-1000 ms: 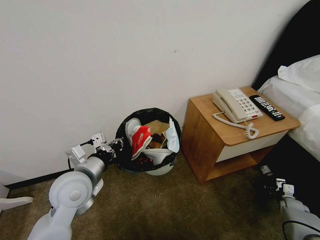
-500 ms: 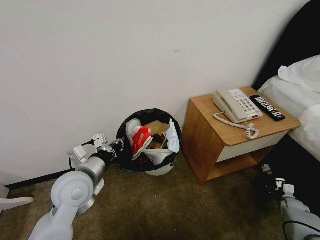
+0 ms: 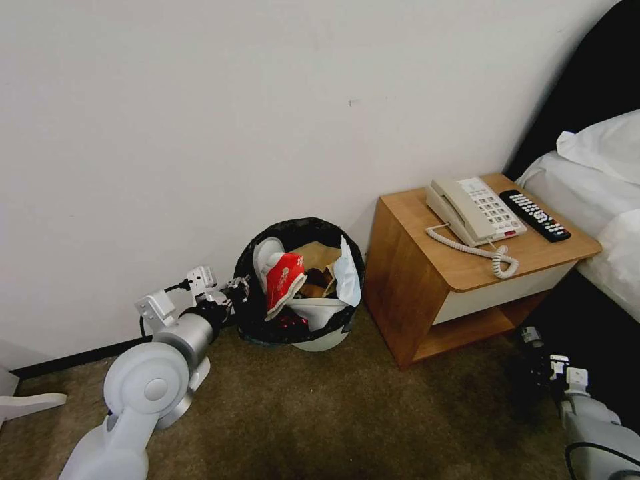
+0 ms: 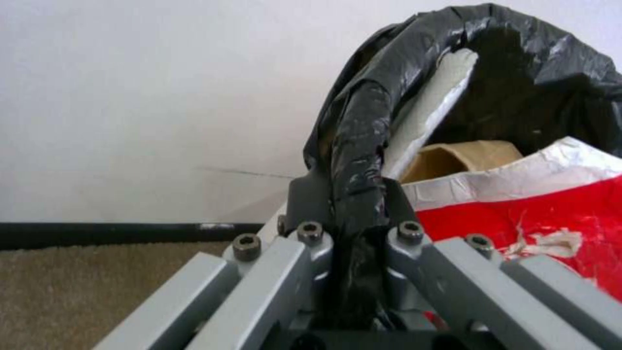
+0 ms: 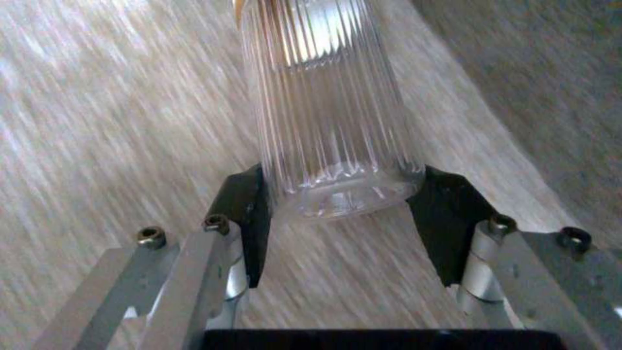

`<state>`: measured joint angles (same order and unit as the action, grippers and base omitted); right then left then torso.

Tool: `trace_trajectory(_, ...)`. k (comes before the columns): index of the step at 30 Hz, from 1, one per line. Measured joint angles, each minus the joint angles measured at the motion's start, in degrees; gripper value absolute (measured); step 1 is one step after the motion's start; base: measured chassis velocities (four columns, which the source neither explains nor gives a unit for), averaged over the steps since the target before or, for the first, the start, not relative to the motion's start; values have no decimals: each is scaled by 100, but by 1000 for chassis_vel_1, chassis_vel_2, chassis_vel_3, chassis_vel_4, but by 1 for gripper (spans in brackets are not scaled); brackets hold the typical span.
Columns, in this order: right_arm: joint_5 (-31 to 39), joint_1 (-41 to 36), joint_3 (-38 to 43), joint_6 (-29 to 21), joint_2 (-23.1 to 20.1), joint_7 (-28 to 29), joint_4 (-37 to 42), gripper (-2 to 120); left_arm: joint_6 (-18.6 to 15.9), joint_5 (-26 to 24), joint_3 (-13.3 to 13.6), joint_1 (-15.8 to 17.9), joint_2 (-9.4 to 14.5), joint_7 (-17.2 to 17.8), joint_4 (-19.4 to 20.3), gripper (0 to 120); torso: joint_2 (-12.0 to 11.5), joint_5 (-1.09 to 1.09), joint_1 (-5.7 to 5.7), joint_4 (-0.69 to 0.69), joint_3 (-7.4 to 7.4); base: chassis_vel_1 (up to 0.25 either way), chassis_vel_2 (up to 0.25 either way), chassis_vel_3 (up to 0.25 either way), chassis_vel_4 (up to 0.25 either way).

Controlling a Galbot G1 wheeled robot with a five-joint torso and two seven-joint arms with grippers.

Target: Pick up the trash bin, then pick up the garbage from the floor and place it into the trash bin.

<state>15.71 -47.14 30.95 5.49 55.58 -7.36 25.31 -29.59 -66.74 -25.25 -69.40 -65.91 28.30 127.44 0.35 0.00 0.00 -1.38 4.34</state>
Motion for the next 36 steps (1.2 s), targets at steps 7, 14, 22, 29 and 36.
trace_trajectory(7, 14, -684, 102, 171, -210, -38, 362, 45, 6, 1, 66, 85, -14, 59, 9, 4, 0, 0, 0, 0, -1, 0, 0, 0, 0)
trace_trajectory(14, -24, -1071, 130, 417, -303, -97, 714, 45, 9, 3, 130, 143, -25, 124, 59, 4, 0, 1, 0, 0, 0, 0, 0, 0, 0)
trace_trajectory(22, -390, -1343, 102, 827, -368, -452, 992, 45, 9, 18, 131, 145, -42, 134, 67, 4, 0, 0, 0, 1, 0, 0, 0, 0, 0)
trace_trajectory(29, -936, -1522, 98, 1312, -410, -965, 1095, 45, 10, 19, 160, 213, -49, 145, 35, 4, 0, 0, 0, 1, 0, 0, 0, 0, 0)
trace_trajectory(36, -1465, -1694, 132, 1800, -433, -1481, 1228, 45, 10, 19, 168, 223, -45, 147, 8, 4, 0, -1, 0, 1, 0, 0, 0, 0, 0)
